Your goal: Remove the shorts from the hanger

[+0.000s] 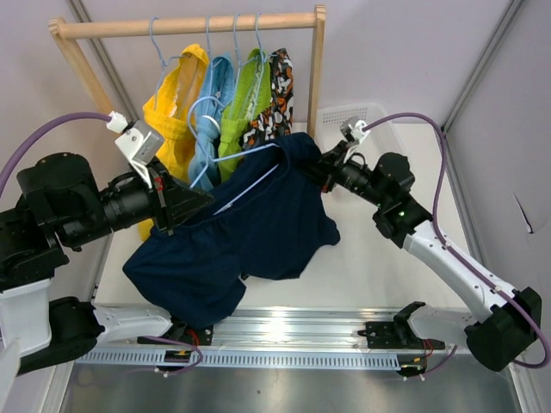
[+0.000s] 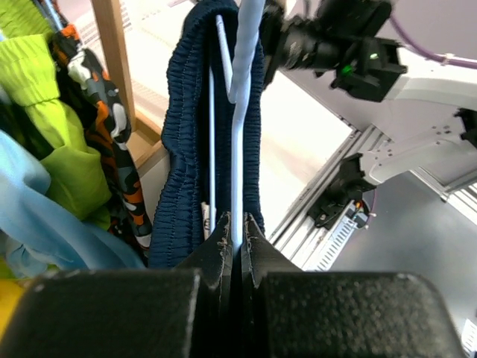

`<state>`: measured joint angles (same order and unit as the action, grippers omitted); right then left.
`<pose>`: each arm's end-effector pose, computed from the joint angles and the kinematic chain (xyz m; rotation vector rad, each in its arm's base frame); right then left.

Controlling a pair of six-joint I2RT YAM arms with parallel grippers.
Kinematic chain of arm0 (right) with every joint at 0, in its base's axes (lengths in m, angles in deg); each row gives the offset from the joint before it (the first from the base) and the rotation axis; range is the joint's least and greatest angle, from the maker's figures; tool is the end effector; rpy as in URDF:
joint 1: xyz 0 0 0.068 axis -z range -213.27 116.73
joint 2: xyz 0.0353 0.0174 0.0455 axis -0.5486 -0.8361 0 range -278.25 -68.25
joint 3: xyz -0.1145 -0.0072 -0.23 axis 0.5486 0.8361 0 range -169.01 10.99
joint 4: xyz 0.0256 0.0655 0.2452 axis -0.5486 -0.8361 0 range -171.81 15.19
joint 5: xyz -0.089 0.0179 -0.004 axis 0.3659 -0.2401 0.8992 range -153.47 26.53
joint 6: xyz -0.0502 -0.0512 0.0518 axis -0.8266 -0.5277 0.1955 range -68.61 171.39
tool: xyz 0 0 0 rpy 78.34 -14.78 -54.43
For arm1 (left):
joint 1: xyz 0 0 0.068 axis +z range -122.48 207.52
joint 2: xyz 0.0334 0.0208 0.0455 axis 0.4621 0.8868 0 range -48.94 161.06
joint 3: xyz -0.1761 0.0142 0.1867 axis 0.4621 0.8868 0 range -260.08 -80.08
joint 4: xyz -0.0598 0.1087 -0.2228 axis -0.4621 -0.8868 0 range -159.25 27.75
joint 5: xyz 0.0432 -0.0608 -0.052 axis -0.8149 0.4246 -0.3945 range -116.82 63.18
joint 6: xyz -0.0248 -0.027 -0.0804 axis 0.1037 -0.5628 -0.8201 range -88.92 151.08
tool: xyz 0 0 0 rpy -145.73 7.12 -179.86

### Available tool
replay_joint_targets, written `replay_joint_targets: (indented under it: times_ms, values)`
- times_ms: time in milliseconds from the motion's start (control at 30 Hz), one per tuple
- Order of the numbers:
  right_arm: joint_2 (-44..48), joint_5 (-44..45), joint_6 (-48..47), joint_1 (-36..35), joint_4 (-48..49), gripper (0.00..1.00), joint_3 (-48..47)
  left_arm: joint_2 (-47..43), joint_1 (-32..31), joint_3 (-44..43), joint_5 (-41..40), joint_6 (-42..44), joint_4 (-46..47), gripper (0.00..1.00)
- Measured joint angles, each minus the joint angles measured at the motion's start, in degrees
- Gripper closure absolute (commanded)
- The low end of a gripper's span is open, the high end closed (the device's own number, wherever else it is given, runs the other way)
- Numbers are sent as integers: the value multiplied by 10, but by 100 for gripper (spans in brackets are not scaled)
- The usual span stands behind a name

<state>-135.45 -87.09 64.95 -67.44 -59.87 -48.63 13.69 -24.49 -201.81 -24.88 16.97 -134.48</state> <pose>0.2411 0.2018 0.3886 -0.6142 1.4004 0.9689 0.0750 -0.1005 0.5340 0.6354 1.7724 -0.8419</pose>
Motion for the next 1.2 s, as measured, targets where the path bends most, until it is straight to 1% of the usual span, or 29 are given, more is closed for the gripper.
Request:
replay_joint_targets:
  times_ms: [67, 133, 167, 233, 300, 367, 467, 667, 700, 800, 900, 1000, 1067, 1133, 1167, 1200]
  values:
    - [7, -9, 4, 25, 4, 100, 0, 0, 0, 0, -9, 0, -3, 100]
    - [23, -28, 14, 72, 4, 100, 2, -2, 0, 9, -25, -1, -4, 100]
    - [36, -41, 23, 109, 5, 100, 7, -3, 0, 17, -32, -3, -3, 100]
    - [64, -49, 31, 162, 4, 100, 15, -3, 0, 35, -40, -7, -2, 100]
    - [97, -48, 35, 200, 4, 100, 25, 2, 0, 49, -45, -10, 0, 100]
    - [119, -47, 36, 218, 4, 100, 29, 7, 0, 54, -47, -12, 1, 100]
    - [125, -50, 46, 240, 5, 100, 29, 9, 0, 54, -46, -16, 3, 100]
    - [95, -75, 110, 312, 3, 100, 33, 4, 0, 54, -52, -26, 19, 100]
    - [89, -77, 123, 336, 2, 100, 37, 2, 1, 54, -55, -29, 26, 100]
    - [82, -90, 150, 361, -2, 100, 45, 2, 1, 54, -59, -31, 43, 100]
    - [84, -117, 167, 363, 9, 100, 50, 3, 1, 55, -62, -30, 48, 100]
    - [92, -149, 166, 333, 27, 100, 64, 7, 1, 56, -70, -25, 62, 100]
    - [94, -154, 141, 278, 14, 100, 66, 16, 1, 59, -91, -19, 76, 100]
    - [94, -148, 103, 208, -21, 100, 60, 37, 1, 58, -125, -9, 84, 100]
    - [93, -151, 86, 173, -46, 100, 51, 54, 1, 44, -150, -5, 80, 100]
    - [90, -154, 71, 143, -74, 100, 38, 88, 1, 10, -179, -2, 61, 100]
